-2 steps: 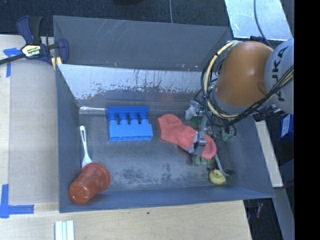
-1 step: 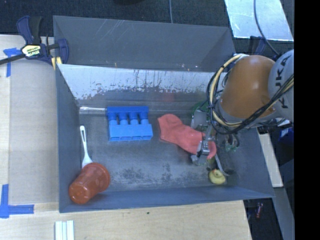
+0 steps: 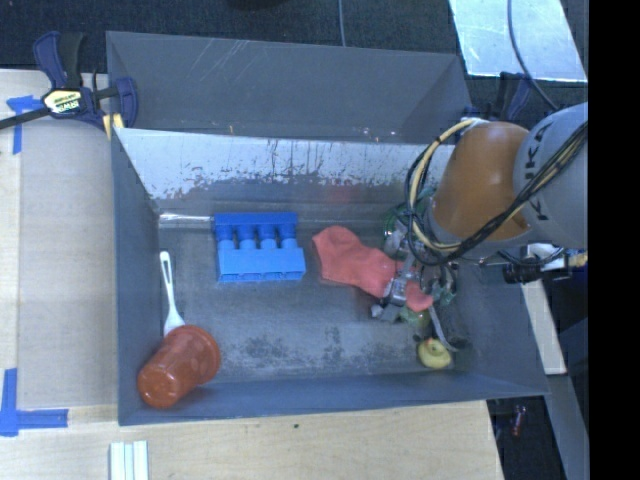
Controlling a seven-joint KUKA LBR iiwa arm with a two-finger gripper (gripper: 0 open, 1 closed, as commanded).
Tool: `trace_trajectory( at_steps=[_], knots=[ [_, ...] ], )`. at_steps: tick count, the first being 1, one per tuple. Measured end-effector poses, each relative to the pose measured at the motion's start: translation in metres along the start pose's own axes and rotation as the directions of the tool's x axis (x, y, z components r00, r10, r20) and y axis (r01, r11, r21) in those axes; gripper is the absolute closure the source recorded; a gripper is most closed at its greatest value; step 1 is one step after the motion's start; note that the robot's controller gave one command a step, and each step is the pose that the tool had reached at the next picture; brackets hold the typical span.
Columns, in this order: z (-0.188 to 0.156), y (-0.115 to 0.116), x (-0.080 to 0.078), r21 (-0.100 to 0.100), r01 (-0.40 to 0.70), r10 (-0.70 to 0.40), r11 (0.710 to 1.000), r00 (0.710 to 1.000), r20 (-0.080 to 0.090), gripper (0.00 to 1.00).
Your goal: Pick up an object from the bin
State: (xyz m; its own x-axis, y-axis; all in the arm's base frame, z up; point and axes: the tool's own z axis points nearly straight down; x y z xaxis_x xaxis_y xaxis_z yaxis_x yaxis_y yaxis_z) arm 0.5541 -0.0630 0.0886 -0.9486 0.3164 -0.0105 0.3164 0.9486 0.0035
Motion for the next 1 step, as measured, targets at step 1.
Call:
trace_trajectory(
  at_steps=[1],
  knots=[
    [0.0127,-0.0178,0.0325,0.0,0.018,-0.018,1.0,1.0,0.01,1.0]
  ],
)
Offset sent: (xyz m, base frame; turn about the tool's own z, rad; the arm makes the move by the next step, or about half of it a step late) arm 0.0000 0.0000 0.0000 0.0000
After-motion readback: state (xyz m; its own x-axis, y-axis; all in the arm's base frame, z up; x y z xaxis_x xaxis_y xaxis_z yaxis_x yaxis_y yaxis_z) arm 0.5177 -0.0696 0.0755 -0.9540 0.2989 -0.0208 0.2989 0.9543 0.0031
